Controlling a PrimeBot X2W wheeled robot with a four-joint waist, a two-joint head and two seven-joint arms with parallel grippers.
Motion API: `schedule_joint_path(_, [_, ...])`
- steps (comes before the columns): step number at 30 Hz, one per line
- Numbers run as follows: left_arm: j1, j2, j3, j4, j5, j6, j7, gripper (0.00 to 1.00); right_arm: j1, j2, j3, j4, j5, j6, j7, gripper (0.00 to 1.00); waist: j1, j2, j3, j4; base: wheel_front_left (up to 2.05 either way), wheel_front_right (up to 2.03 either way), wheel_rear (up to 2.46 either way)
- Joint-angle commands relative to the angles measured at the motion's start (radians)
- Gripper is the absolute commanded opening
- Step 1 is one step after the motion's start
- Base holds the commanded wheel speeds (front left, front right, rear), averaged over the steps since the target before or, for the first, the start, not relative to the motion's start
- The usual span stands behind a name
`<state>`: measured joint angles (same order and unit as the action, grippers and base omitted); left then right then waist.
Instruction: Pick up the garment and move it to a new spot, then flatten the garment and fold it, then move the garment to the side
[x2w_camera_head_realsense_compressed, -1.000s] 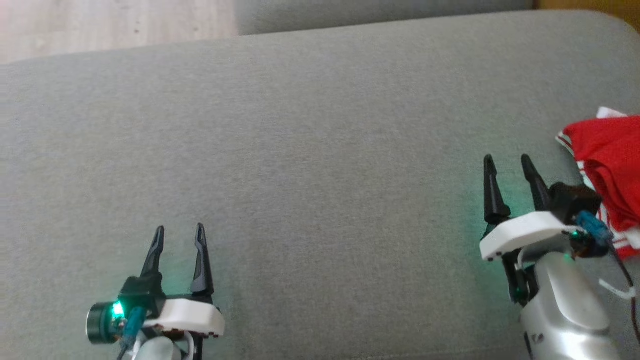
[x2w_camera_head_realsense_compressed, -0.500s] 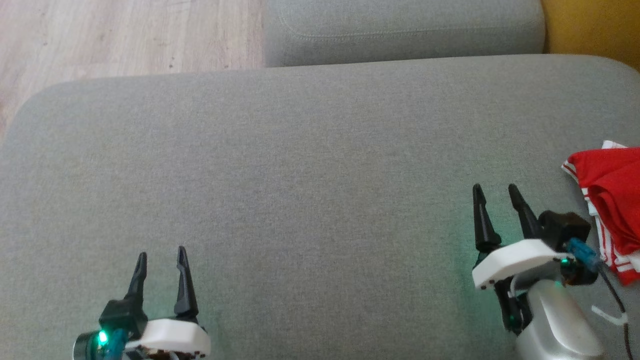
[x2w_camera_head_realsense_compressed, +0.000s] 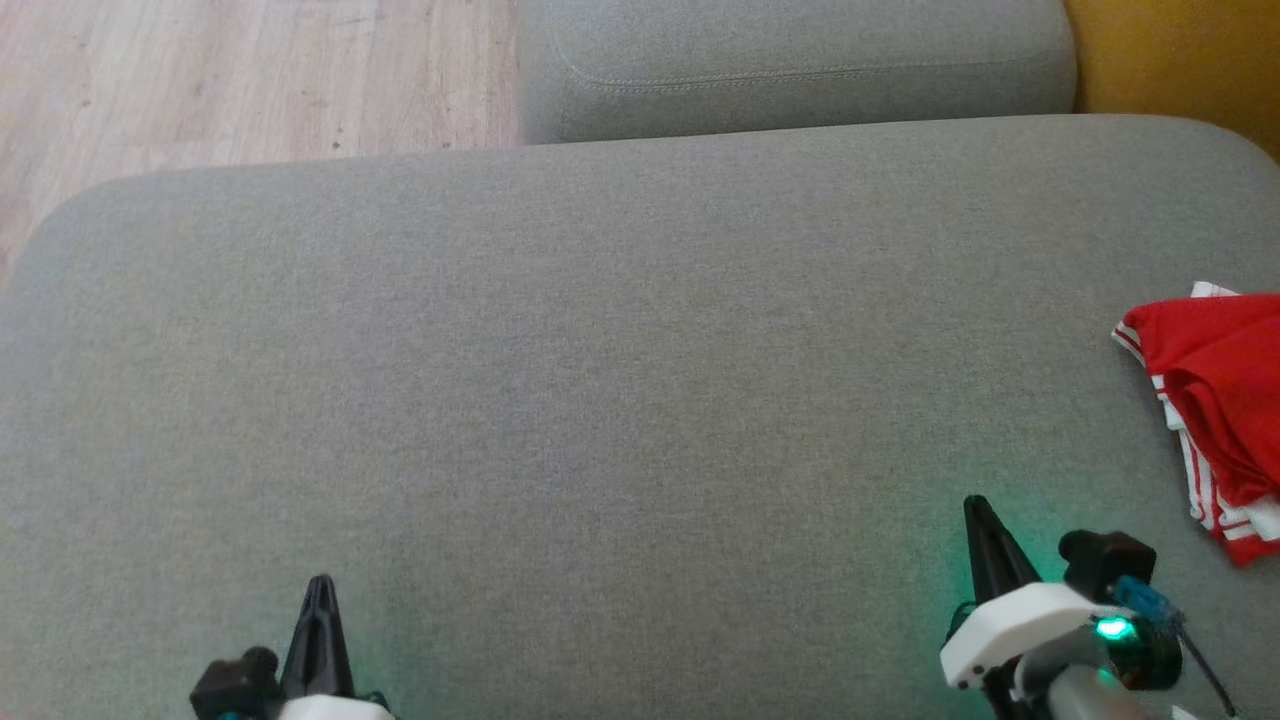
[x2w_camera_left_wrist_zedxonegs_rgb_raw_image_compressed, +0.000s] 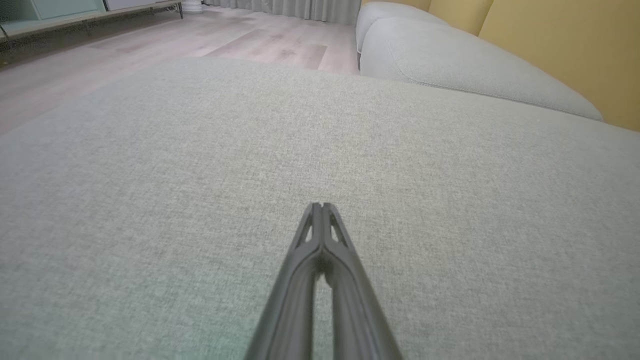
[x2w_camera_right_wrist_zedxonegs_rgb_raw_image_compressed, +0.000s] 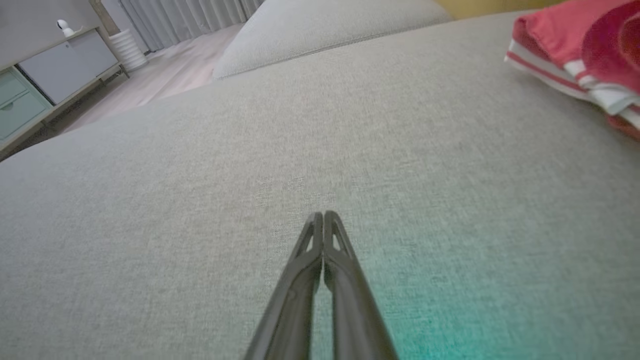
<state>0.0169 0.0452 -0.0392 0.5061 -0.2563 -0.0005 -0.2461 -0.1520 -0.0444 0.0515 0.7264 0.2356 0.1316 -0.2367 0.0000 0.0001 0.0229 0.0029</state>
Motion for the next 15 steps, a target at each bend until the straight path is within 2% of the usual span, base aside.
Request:
schedule_joint_path(1, [-0.04, 0.001, 0.011, -0.033, -0.028, -0.005, 0.01, 0.0, -0.06, -0.001, -0.01, -0.041, 0.03, 0.0, 0.008, 0.0, 0.0001, -0.0001, 0.0, 0.0, 0.0, 0.0, 0.0])
schedule_joint_path(15, [-0.047, 0.001, 0.024, -0.064, -0.184, -0.02, 0.047, 0.0, -0.045, -0.001, -0.024, -0.097, 0.188, 0.0, 0.045, 0.0, 0.0001, -0.0001, -0.002, 0.0, 0.0, 0.0, 0.0])
